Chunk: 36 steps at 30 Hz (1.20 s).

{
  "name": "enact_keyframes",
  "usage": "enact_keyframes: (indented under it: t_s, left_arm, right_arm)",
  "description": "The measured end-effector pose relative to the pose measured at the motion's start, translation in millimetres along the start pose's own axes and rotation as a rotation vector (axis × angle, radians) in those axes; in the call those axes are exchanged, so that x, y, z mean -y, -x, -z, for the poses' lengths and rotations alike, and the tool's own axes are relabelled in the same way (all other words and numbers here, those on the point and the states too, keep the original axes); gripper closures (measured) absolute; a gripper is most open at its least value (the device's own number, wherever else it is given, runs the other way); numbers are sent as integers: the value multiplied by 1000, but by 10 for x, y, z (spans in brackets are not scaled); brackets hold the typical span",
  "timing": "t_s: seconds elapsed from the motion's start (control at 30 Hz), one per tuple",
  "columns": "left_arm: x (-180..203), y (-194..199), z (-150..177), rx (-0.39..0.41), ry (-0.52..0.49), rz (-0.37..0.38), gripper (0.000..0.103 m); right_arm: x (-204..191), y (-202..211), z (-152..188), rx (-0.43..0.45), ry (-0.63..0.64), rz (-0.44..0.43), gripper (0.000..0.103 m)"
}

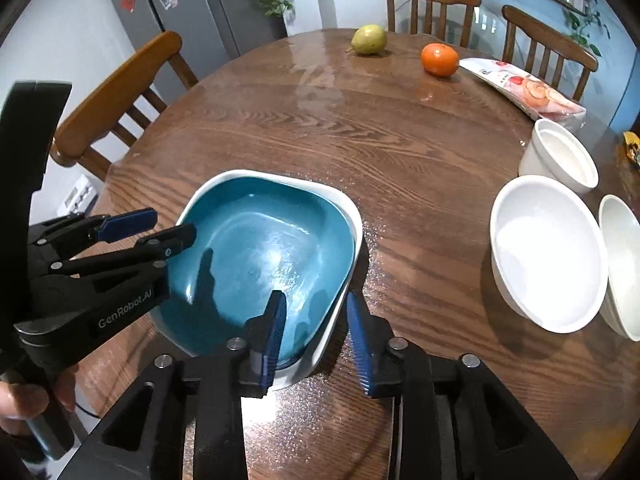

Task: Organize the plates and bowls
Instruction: 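Lower the teal dish onto the plates, open both grippers and withdraw, then move both grippers to the large white bowl and close on its rim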

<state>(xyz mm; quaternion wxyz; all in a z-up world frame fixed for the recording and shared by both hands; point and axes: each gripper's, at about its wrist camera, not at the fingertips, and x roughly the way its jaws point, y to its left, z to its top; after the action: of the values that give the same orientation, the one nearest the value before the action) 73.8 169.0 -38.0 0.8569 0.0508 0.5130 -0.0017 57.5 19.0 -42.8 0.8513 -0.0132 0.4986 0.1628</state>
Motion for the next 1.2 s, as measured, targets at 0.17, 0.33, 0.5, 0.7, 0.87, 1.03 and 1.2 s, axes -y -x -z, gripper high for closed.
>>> enact_keyframes:
  t_s: [0.17, 0.33, 0.5, 0.7, 0.87, 1.03, 1.2]
  left_arm:
    - [18, 124, 4, 30, 25, 16, 29]
    - [78, 219, -8, 44, 47, 29, 15]
    - [137, 295, -7, 49, 84, 43, 10]
    - [293, 345, 25, 43, 105, 69, 1]
    - [468, 394, 33, 40, 86, 113, 1]
    - [719, 445, 19, 46, 40, 179, 1]
    - [1008, 472, 6, 42, -16, 214, 1]
  right_arm:
    - [86, 159, 12, 46, -11, -33, 58]
    - [224, 297, 18, 77, -44, -53, 50]
    - [423, 464, 100, 106, -93, -75, 47]
    - [702, 559, 248, 99, -154, -73, 46]
    - [967, 643, 421, 93, -222, -50, 46]
    - [1241, 704, 566, 88, -303, -32, 45]
    - [1471, 811, 667, 104, -365, -28, 45]
